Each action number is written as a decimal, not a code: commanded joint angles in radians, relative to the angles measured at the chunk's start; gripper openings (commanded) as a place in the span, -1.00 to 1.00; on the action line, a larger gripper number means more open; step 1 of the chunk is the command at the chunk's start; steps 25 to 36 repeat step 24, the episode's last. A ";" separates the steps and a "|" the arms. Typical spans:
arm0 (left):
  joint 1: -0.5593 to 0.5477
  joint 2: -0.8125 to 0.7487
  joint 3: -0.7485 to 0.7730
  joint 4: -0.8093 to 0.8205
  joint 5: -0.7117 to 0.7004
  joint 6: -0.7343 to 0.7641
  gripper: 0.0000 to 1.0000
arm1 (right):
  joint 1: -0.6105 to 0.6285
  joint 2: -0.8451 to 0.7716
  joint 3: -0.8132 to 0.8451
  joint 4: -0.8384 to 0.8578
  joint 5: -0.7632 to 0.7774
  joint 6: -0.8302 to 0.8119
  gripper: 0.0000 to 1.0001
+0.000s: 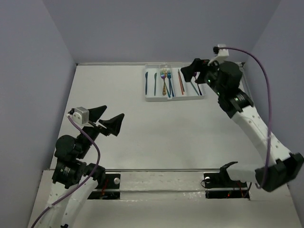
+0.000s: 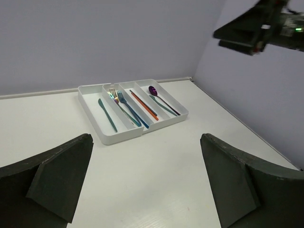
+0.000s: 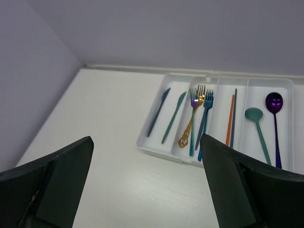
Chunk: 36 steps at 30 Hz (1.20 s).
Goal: Sort the eating utensils into containers
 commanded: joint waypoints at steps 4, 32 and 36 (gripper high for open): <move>0.008 -0.004 0.023 0.050 -0.014 0.006 0.98 | 0.004 -0.582 -0.414 -0.050 0.003 0.079 1.00; 0.017 0.007 0.021 0.056 -0.075 -0.003 0.98 | 0.004 -1.141 -0.567 -0.265 0.304 0.141 1.00; 0.017 0.007 0.021 0.056 -0.075 -0.003 0.98 | 0.004 -1.141 -0.567 -0.265 0.304 0.141 1.00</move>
